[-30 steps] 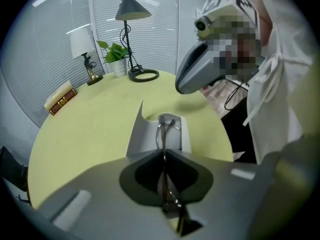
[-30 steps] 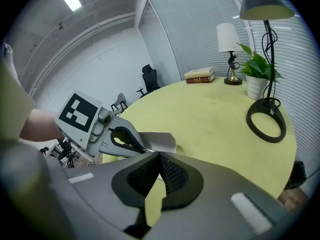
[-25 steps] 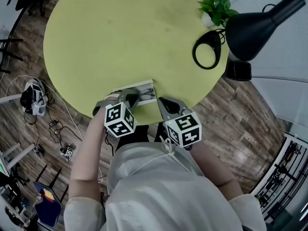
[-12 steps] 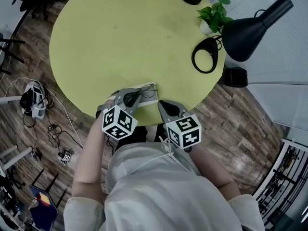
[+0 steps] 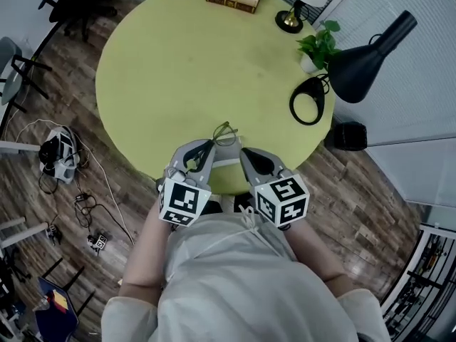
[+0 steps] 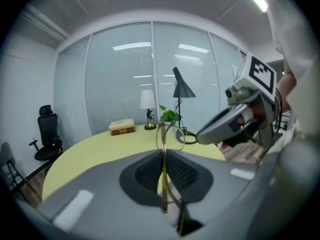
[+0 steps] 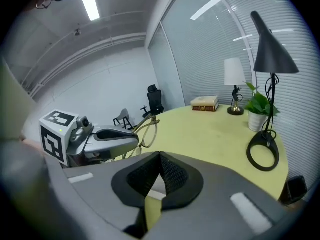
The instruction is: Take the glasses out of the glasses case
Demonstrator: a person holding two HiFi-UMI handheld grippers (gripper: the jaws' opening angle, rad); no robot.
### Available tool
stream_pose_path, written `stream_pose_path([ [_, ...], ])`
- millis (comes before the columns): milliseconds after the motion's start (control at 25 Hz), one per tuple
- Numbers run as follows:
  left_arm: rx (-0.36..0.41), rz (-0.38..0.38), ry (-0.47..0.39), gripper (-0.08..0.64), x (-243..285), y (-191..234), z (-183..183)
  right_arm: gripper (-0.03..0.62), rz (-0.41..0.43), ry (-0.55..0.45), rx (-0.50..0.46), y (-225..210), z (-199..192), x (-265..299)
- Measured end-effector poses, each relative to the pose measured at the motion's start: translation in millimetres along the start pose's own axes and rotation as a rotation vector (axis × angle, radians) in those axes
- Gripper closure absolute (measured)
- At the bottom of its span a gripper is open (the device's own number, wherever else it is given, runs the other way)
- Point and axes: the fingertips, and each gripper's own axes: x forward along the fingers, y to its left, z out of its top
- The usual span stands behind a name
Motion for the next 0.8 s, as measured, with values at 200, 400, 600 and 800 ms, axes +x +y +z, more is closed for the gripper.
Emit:
stream_pose_path([
  [200,-0.127,0.133,-0.13,0.543,-34.0,26.7,39.2,0.594,-0.009,-0.087,-0.061,10.7,31.7,-9.3],
  [400,-0.2,0.291,-0.219,0.543,-80.1,54.8,64.4,0.592,-0.025,-0.198,-0.09,26.6,63.1,-20.0],
  [600,-0.207,0.381,-0.287,0.543,-106.8,69.0,88.1,0.594,-0.024,-0.291,-0.131,34.6,92.5,-30.2],
  [800,-0.244,0.377,-0.283,0.543,-112.5,73.7,94.9,0.594,-0.034,-0.331,-0.189,43.1,110.6,-40.6],
])
